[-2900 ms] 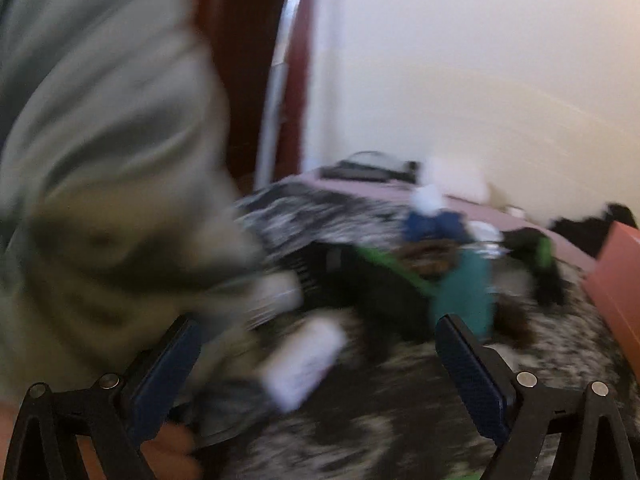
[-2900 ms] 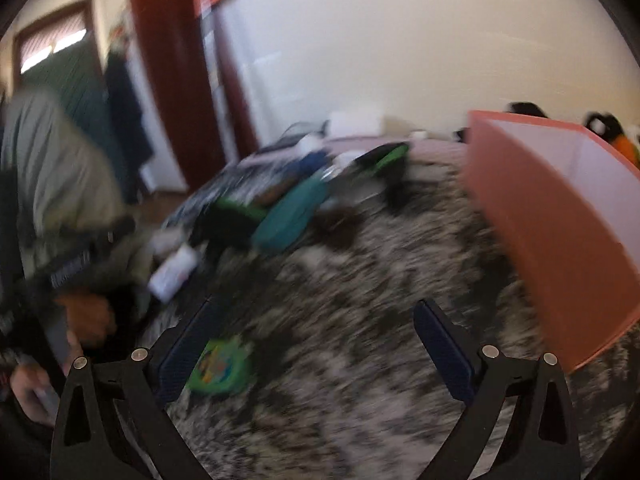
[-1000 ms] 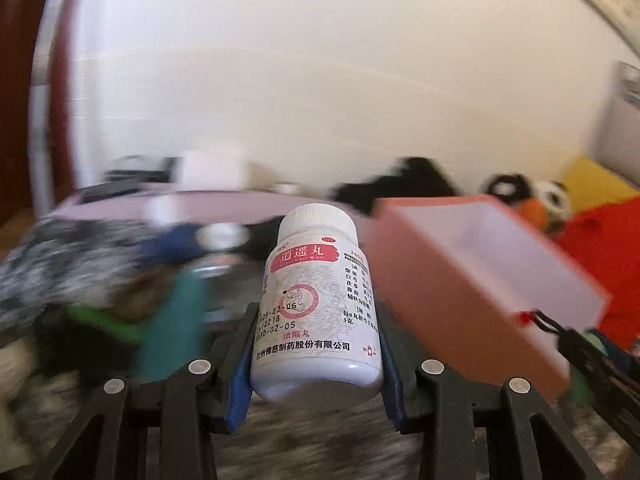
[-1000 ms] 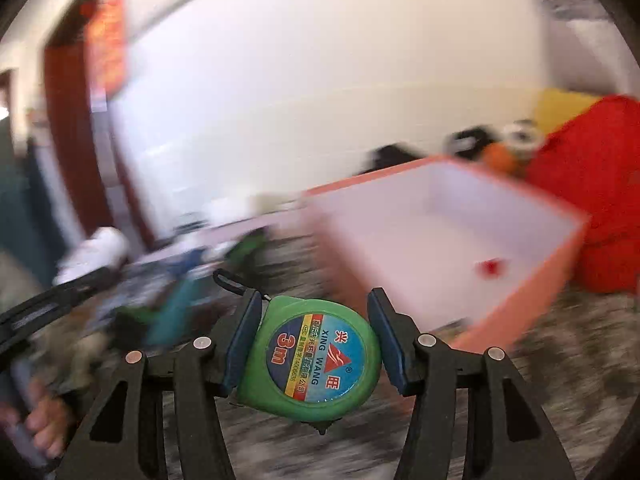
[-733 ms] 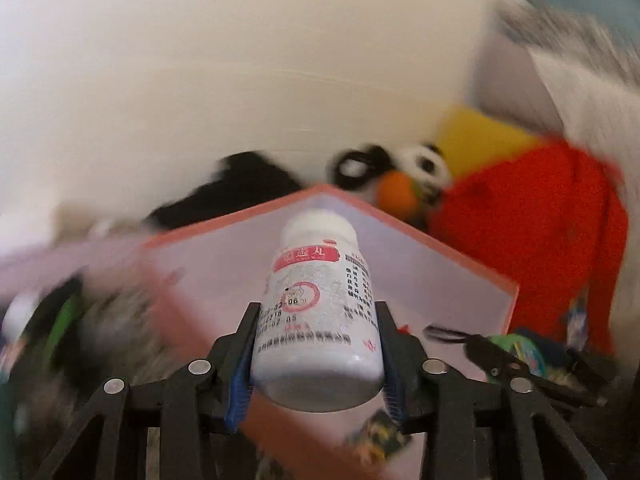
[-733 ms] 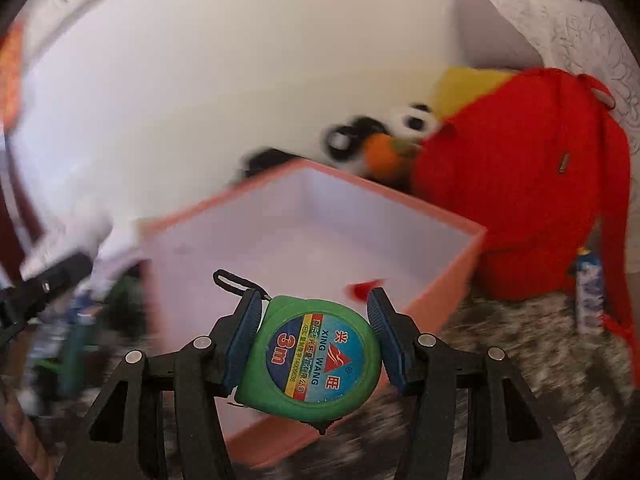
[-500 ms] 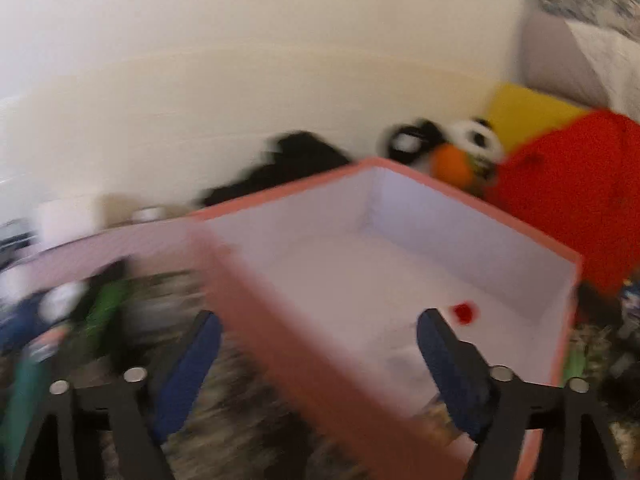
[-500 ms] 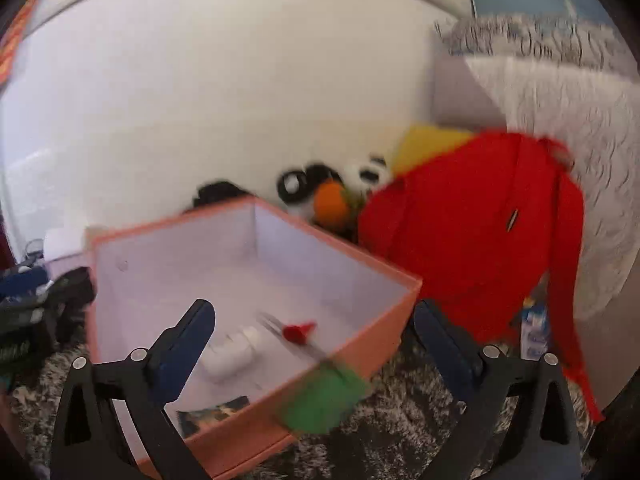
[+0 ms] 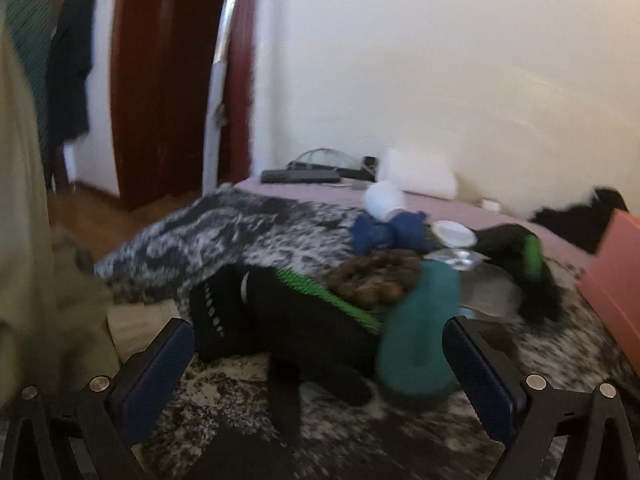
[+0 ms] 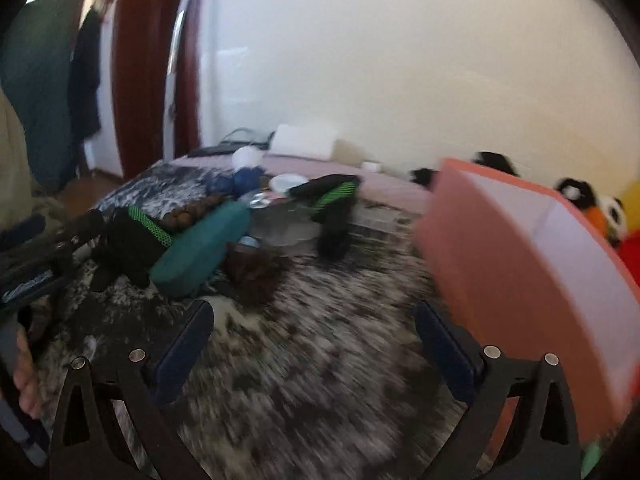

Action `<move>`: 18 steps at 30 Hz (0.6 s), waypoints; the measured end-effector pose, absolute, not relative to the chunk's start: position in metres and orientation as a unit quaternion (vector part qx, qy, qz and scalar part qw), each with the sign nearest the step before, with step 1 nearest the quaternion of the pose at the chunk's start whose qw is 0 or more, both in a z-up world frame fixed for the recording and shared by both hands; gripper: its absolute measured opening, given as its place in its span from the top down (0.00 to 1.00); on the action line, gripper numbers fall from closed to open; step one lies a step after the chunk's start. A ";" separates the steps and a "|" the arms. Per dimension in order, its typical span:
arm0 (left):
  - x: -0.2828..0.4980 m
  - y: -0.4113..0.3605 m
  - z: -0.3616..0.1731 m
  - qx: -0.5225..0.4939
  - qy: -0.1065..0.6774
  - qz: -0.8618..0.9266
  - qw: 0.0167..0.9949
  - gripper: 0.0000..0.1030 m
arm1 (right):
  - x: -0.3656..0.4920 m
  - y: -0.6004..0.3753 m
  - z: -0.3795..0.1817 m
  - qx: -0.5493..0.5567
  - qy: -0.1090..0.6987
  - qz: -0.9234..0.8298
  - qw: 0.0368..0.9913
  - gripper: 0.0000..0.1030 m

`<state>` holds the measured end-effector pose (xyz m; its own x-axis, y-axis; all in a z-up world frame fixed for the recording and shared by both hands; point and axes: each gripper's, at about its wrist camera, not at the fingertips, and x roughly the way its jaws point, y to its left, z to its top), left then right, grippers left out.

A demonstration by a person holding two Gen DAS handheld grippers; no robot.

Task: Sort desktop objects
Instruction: 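Grasp the black glove with the left tool while the right tool grasps the brown tassel item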

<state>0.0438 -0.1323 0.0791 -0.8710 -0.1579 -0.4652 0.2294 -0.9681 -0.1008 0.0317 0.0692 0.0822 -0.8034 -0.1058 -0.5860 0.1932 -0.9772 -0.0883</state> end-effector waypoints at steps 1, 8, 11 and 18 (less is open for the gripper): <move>0.040 -0.139 0.071 0.230 0.086 -0.964 0.103 0.01 | 0.016 0.061 0.074 0.311 0.074 -0.944 0.080 0.01; -0.057 -0.160 0.010 0.375 0.128 -0.912 0.105 0.00 | -0.094 0.019 -0.003 0.413 0.136 -0.895 0.099 0.23; -0.075 -0.164 0.002 0.405 0.122 -0.896 0.136 0.16 | -0.114 0.023 0.001 0.425 0.078 -0.893 0.126 0.78; -0.062 -0.157 0.009 0.399 0.102 -0.900 0.142 0.81 | -0.096 0.020 0.008 0.412 0.062 -0.900 0.128 0.91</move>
<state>-0.0624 -0.1565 0.0090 -0.6413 -0.1743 -0.7472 0.3371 -0.9388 -0.0704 -0.0957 0.0197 0.0081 -0.6276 -0.1799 -0.7575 0.2821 -0.9594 -0.0059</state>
